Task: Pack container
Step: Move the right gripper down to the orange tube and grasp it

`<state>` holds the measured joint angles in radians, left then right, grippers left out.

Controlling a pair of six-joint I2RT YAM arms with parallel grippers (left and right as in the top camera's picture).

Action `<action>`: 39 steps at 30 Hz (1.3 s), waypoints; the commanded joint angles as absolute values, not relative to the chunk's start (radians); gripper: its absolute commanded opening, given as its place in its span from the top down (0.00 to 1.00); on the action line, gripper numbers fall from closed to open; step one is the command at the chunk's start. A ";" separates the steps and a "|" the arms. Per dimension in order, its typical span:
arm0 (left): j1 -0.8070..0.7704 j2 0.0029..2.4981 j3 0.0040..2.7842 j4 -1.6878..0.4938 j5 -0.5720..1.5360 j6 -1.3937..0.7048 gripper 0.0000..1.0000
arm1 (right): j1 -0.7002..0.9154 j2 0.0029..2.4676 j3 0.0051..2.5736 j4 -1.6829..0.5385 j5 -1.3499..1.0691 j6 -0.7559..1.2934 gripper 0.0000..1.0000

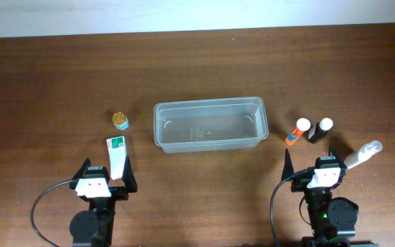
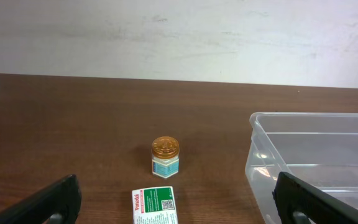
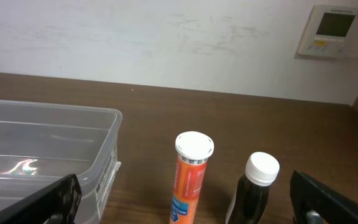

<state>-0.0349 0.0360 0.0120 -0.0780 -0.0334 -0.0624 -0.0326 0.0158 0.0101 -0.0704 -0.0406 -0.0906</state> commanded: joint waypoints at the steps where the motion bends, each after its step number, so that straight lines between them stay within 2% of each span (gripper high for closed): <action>1: -0.030 0.029 0.009 -0.083 -0.018 -0.044 0.00 | -0.027 0.009 0.006 -0.076 -0.029 -0.097 0.02; 39: -0.030 0.029 0.009 -0.079 -0.018 -0.049 0.01 | -0.027 0.009 0.006 -0.076 -0.028 -0.068 0.02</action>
